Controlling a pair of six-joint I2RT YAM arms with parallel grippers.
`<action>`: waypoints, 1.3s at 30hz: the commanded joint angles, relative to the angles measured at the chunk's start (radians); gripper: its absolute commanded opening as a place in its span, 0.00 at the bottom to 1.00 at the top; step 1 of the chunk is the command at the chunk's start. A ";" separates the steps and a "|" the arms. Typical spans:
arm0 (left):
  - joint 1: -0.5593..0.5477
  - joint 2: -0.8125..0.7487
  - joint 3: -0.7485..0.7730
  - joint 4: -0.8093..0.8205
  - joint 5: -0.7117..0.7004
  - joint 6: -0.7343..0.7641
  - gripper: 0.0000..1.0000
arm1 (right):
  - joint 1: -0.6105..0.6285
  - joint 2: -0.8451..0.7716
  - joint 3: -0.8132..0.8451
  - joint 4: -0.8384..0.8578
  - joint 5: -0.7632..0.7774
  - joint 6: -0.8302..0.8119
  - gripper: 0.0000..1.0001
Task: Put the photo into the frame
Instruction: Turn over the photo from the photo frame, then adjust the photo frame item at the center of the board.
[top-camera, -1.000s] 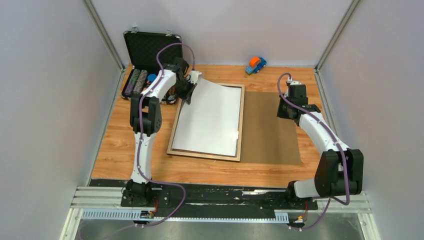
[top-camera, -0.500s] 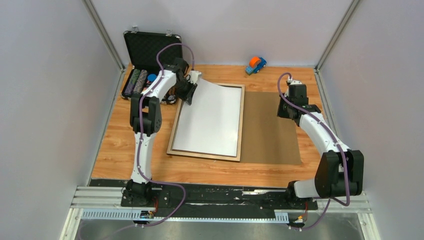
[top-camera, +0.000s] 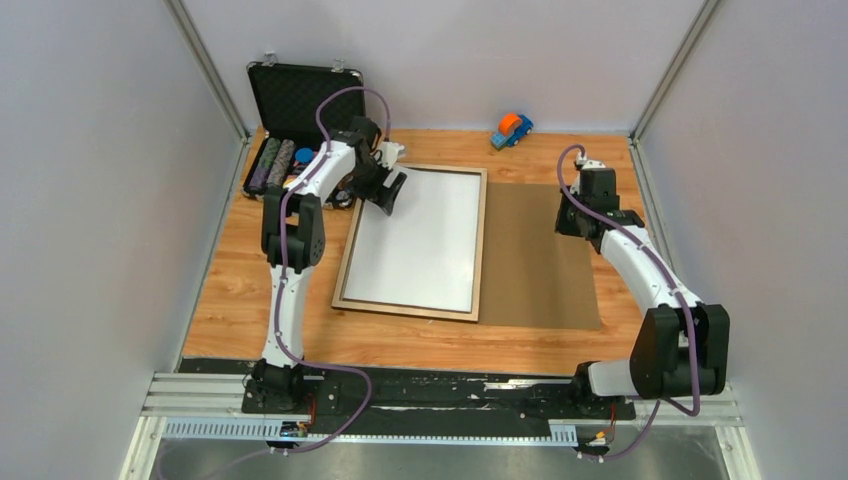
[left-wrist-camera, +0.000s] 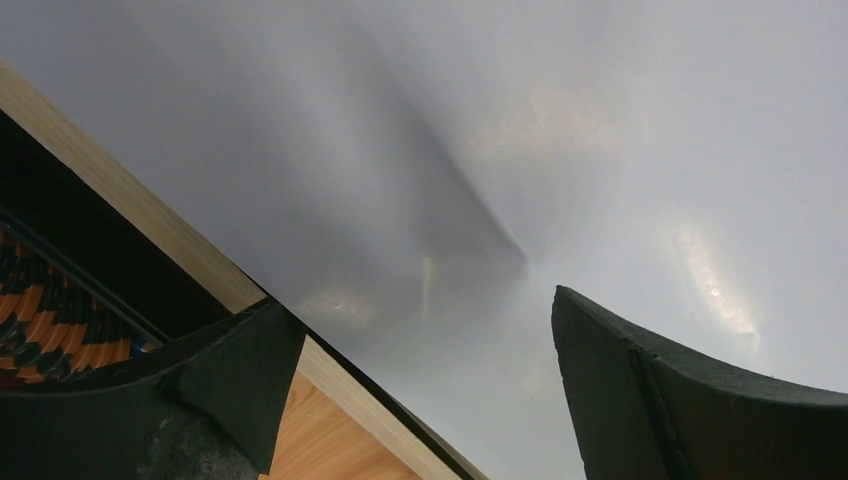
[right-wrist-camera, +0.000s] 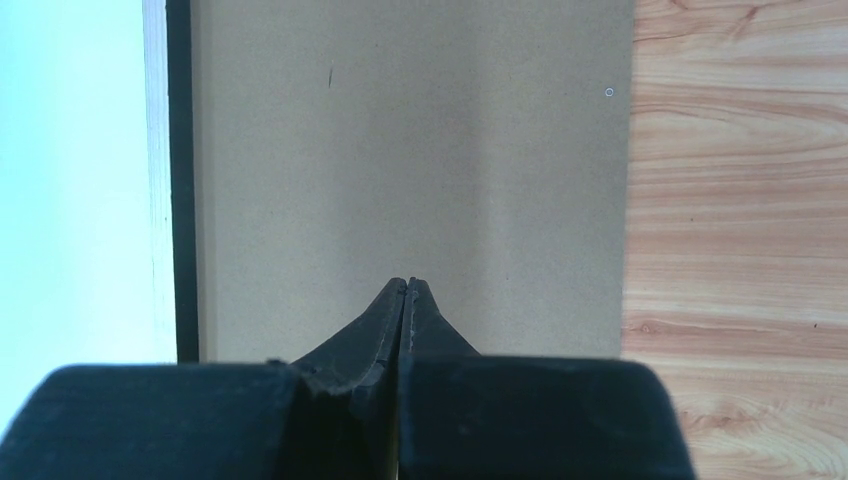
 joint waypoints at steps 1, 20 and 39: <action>0.000 -0.058 0.032 0.015 -0.051 0.001 1.00 | -0.010 -0.039 -0.010 0.038 -0.024 -0.005 0.00; -0.014 -0.152 0.036 0.009 -0.082 -0.034 1.00 | -0.019 -0.045 -0.024 0.050 -0.050 -0.003 0.00; -0.085 -0.426 -0.460 0.356 0.225 -0.187 1.00 | -0.080 -0.020 -0.081 0.078 -0.109 -0.077 0.72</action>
